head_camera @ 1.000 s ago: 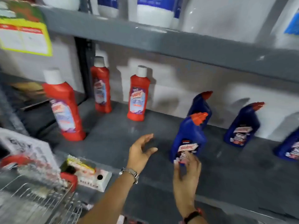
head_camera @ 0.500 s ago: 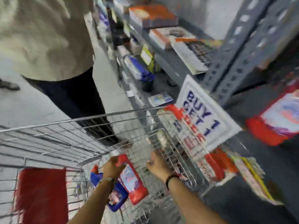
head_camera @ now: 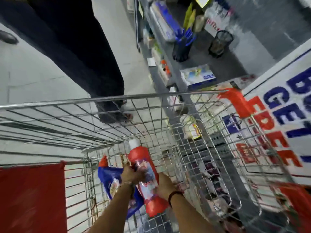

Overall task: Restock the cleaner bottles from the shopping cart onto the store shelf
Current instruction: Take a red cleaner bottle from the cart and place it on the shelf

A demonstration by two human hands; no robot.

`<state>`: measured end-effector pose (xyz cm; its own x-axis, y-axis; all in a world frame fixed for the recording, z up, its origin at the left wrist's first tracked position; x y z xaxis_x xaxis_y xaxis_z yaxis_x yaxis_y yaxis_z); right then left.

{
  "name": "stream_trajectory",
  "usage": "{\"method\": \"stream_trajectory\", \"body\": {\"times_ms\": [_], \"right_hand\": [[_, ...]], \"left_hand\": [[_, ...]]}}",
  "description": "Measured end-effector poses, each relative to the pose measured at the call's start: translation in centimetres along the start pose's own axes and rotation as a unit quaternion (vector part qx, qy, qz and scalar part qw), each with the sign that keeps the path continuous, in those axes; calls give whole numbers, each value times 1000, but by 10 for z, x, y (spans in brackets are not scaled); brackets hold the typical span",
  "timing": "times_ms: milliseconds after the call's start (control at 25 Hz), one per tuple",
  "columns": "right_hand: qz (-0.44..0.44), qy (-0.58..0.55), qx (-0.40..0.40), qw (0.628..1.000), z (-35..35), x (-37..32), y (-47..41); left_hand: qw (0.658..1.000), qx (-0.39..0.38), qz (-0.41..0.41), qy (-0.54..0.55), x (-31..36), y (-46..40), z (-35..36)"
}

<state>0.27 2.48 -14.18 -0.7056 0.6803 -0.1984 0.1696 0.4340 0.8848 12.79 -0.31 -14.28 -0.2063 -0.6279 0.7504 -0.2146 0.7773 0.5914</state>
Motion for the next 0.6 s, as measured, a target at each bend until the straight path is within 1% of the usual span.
{"method": "stream_trajectory", "body": {"times_ms": [80,200,320,400,440,520,600], "right_hand": [[0,-21,-1,1000,-12,-2,9],[-31,-52,45,997,-43,-4,38],[-98,-115,104,983,-83,3,94],[-138,-162,143,967,-107,11,136],[-159,-198,173,952,-119,22,162],[-192,-258,235,917,-141,49,217],[-216,-300,279,886,-159,82,269]], "left_hand": [[999,-16,12,45,8,2,-3],[990,-50,104,78,38,21,-9],[970,-76,215,87,93,67,-12],[947,-91,299,75,136,99,-9],[932,-105,338,77,160,124,-7],[897,-150,406,88,204,178,4],[855,-210,465,90,242,238,18]]}}
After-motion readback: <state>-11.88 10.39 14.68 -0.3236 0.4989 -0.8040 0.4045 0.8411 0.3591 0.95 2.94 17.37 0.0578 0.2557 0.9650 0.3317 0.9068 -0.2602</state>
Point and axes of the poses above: each hand's wrist, its own y-axis away from the middle knuckle, its own z-axis out of the palm, x = y × z, the point moved 1 cm from there along -y, towards the middle knuckle, and after that the axes turned 15 degrees about z, right-handed, at the moved point
